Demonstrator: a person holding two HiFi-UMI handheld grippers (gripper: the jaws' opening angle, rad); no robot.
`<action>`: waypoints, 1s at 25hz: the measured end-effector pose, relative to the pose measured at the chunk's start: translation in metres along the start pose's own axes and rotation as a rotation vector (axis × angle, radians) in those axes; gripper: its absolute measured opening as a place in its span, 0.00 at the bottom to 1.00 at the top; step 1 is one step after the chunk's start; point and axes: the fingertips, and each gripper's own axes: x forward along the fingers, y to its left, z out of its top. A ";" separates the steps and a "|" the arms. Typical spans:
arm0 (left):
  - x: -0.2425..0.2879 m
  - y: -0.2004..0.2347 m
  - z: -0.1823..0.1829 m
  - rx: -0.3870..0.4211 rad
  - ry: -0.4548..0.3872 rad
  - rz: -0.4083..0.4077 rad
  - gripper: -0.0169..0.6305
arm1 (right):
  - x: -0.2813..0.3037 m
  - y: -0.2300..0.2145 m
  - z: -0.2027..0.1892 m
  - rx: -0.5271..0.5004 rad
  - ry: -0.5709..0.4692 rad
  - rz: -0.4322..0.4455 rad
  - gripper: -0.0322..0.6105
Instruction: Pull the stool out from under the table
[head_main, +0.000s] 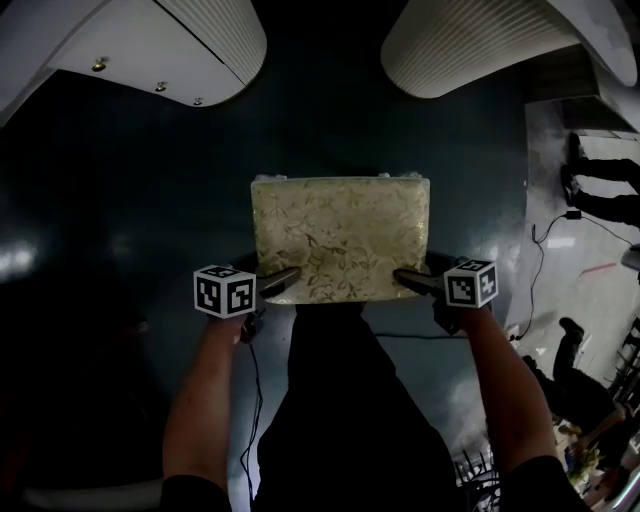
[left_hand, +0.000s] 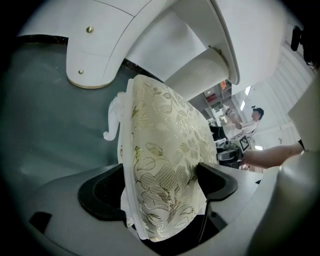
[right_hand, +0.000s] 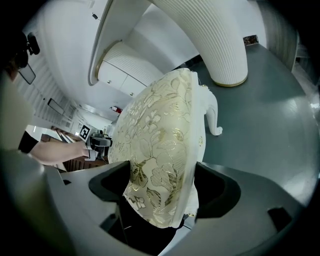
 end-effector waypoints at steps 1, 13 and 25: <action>-0.001 0.001 0.000 0.005 0.002 0.010 0.71 | 0.001 -0.001 0.000 0.004 0.001 -0.006 0.58; -0.012 -0.003 0.014 0.022 -0.142 0.130 0.71 | -0.006 0.004 0.003 -0.018 -0.080 -0.059 0.58; -0.013 -0.004 0.009 0.023 -0.184 0.150 0.71 | -0.008 0.006 0.006 -0.104 -0.089 -0.085 0.58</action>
